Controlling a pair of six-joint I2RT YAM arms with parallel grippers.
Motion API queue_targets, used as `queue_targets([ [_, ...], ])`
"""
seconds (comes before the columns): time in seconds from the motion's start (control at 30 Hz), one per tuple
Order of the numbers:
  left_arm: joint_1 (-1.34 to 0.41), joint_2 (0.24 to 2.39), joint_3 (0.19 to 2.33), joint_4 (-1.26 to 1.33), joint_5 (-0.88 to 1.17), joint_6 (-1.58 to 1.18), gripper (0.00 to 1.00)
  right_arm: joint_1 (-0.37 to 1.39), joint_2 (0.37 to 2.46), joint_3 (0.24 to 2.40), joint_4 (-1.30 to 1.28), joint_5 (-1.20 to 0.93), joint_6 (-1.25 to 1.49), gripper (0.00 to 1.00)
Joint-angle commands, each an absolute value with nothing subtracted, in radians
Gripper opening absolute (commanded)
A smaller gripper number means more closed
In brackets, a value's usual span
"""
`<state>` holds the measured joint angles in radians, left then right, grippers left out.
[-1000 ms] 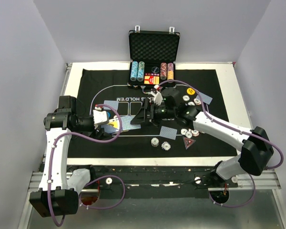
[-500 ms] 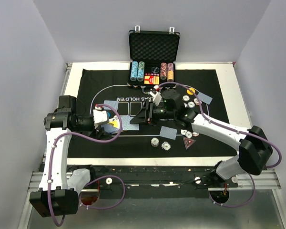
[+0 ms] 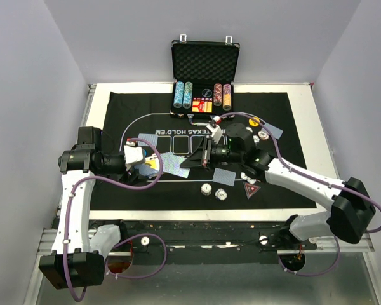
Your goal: Distribute texas hold em gaming equipment
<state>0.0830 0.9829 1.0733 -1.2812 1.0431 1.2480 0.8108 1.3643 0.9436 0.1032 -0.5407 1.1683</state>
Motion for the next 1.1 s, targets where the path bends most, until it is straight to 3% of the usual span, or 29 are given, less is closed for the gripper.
queue_targets([
  [0.0,0.084,0.971,1.080,-1.267,1.085,1.253,0.47,0.792,1.319,0.911,0.115,-0.558,1.192,0.14],
  [0.4,0.083,0.971,1.080,-1.267,1.085,1.252,0.46,0.727,1.253,0.893,0.098,-0.595,1.200,0.07],
  [0.7,0.083,0.966,1.074,-1.273,1.085,1.256,0.46,0.586,1.250,0.957,0.049,-0.663,1.157,0.06],
  [0.87,0.084,0.957,1.072,-1.278,1.089,1.259,0.46,0.525,1.383,1.083,0.040,-0.692,1.103,0.03],
  [1.07,0.084,0.948,1.074,-1.285,1.094,1.262,0.46,0.523,1.730,1.281,0.080,-0.742,1.031,0.02],
])
